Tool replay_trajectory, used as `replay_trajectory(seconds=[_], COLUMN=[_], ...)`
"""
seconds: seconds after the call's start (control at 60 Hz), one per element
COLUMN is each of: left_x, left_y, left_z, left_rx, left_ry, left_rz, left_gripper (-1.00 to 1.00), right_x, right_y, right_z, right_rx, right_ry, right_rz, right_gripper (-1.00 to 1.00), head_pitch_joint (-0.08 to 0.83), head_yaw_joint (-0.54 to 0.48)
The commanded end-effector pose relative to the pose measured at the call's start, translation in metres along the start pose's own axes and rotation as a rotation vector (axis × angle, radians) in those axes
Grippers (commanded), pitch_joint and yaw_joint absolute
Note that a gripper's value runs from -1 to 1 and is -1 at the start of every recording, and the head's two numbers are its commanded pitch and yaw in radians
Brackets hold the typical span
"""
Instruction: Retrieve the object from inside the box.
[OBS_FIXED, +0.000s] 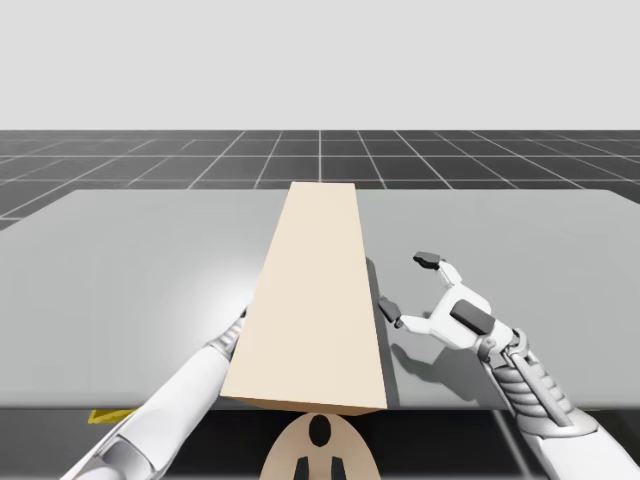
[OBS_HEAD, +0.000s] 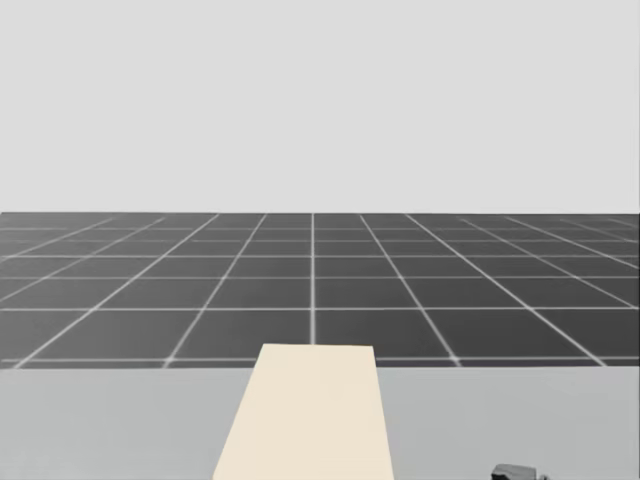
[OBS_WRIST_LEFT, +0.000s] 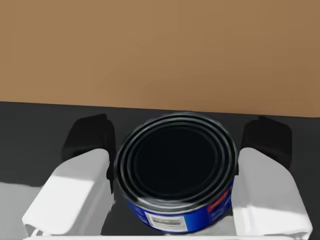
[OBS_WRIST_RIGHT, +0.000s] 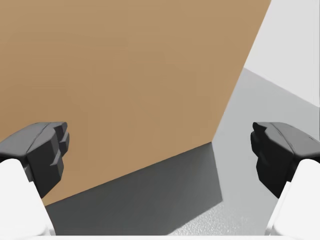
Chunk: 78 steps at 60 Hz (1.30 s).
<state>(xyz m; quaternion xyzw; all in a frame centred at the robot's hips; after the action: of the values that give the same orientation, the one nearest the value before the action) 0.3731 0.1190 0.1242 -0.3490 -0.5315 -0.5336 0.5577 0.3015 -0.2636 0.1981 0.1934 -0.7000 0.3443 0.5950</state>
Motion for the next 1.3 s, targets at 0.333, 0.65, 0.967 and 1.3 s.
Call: replay_trajectory(seconds=[0.333,0.65,0.967,1.3], left_x=[-0.018,-0.007,-0.008,0.031], left_y=[-0.007,0.014,0.027,0.045], left_z=[0.017,0.083,0.167,0.232], left_rx=[-0.004,0.147,0.331,0.487], left_ry=[0.068,0.052,0.034,0.008], left_rz=[0.064,0.044,0.050,-0.022], left_gripper=[1.00,1.00,1.00,1.00], right_x=[0.002,0.003,0.005,0.006], right_y=[0.000,-0.002,-0.004,-0.006], right_z=[0.001,0.001,0.003,0.005], right_rx=[-0.007,-0.013,-0.021,-0.026], right_ry=[-0.001,-0.005,-0.012,-0.014], right_rz=[0.003,0.000,-0.005,-0.008], right_gripper=[-1.00,-1.00,-1.00,-1.00], head_pitch_joint=[0.034,0.022,0.014,0.010], head_yaw_joint=[-0.02,-0.01,-0.02,-0.02])
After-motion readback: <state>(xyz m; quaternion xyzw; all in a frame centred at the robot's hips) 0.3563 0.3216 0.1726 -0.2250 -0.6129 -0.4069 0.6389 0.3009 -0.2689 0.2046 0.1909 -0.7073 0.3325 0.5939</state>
